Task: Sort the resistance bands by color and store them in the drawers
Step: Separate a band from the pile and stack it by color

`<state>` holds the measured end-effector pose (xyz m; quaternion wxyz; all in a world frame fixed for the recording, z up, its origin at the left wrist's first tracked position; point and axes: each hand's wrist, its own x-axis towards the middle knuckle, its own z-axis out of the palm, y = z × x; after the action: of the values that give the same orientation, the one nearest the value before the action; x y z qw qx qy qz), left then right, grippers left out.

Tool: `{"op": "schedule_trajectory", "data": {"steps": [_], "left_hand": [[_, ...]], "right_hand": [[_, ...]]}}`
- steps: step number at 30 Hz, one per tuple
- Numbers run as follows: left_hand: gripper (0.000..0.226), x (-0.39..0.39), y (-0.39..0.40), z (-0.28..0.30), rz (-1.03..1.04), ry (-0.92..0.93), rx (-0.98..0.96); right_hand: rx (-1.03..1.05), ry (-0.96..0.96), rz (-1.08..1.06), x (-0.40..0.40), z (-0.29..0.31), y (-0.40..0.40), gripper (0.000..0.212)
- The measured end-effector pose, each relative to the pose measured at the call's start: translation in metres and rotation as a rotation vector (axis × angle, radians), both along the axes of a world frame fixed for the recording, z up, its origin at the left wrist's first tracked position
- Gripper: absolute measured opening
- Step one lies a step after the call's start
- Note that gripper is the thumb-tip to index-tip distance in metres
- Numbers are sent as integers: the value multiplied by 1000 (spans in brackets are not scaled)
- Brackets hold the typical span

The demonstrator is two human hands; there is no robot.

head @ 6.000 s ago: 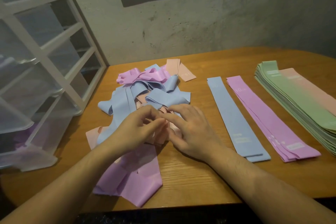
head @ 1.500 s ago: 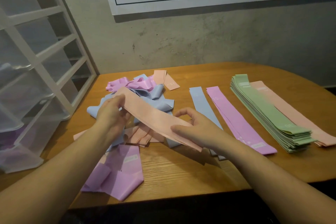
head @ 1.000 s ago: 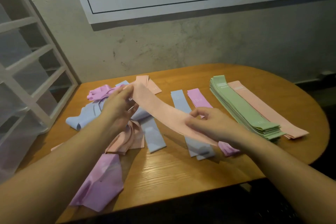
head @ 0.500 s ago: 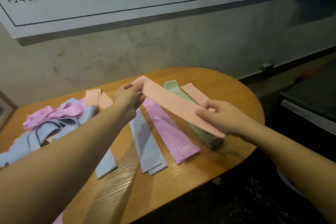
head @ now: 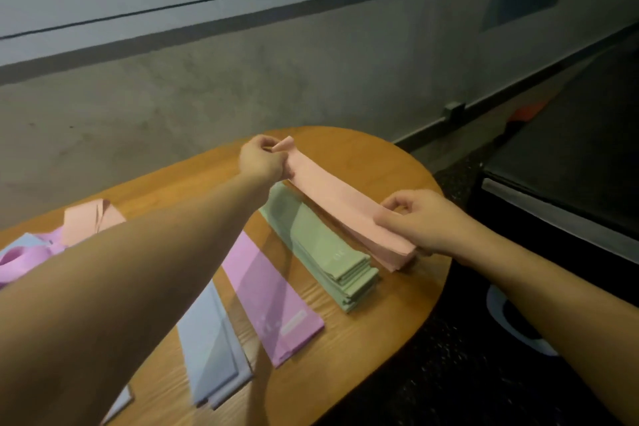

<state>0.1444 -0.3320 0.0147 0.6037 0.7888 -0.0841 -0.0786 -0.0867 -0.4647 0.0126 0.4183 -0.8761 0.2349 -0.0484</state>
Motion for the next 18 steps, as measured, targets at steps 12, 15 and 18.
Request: {"op": "schedule_trajectory", "data": {"steps": [12, 15, 18], "left_hand": [[31, 14, -39, -29, -145, -128, 507], [18, 15, -38, -34, -170, -195, 596], [14, 18, -37, -39, -200, -301, 678]], "right_hand": [[-54, 120, 48, 7, -27, -23, 12], [-107, 152, 46, 5, -33, -24, 20], [-127, 154, 63, 5, -37, -24, 22]]}}
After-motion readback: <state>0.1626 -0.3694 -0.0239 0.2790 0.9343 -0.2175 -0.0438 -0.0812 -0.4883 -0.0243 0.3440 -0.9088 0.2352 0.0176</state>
